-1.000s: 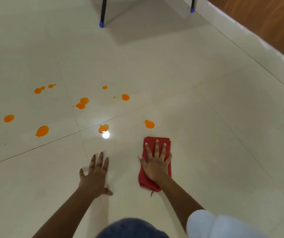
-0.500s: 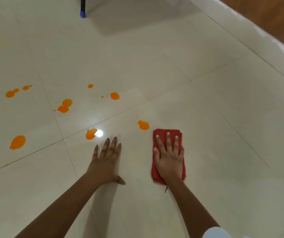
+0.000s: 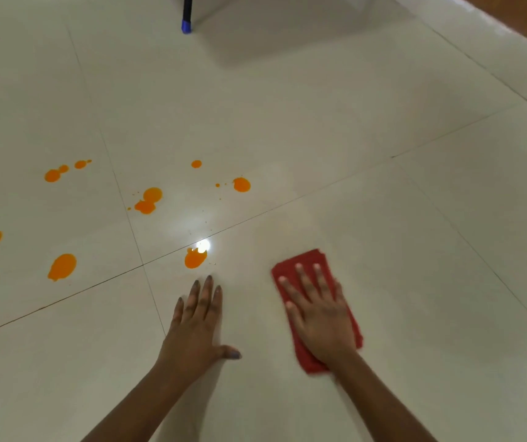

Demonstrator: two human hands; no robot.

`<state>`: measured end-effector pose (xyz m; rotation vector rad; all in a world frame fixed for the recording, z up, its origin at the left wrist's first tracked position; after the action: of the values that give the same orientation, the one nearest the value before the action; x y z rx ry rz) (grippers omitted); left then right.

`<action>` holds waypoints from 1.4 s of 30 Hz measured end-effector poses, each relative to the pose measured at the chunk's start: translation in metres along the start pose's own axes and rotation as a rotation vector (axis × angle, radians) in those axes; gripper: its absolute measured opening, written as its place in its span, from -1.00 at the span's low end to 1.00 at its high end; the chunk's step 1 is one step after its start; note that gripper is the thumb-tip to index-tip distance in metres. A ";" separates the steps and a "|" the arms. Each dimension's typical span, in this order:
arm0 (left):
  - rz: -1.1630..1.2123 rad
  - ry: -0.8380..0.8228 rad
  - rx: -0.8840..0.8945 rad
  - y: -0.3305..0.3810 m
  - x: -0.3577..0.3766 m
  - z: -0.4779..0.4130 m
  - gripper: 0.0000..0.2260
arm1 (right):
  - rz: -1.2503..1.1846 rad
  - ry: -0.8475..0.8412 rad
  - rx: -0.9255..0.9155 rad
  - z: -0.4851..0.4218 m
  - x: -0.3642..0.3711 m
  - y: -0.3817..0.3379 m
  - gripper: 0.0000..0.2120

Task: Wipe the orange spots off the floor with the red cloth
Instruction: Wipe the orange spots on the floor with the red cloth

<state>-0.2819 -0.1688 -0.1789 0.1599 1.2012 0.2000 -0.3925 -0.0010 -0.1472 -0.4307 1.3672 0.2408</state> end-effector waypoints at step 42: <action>0.226 0.097 -0.192 -0.110 0.001 0.117 0.07 | 0.085 -0.027 -0.393 0.012 0.028 -0.133 -0.51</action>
<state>-0.1641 -0.2769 -0.1635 0.1190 1.2520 0.5235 -0.3222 -0.1175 -0.1518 -0.6935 1.3138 0.5887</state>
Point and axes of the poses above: each hand's wrist, its own z-axis away from the middle knuckle, its own x-axis out of the palm, y = z × x, the point moved 10 cm from there along -z, towards the middle knuckle, and after that the axes turned 14 degrees about x, right-handed, at the moved point
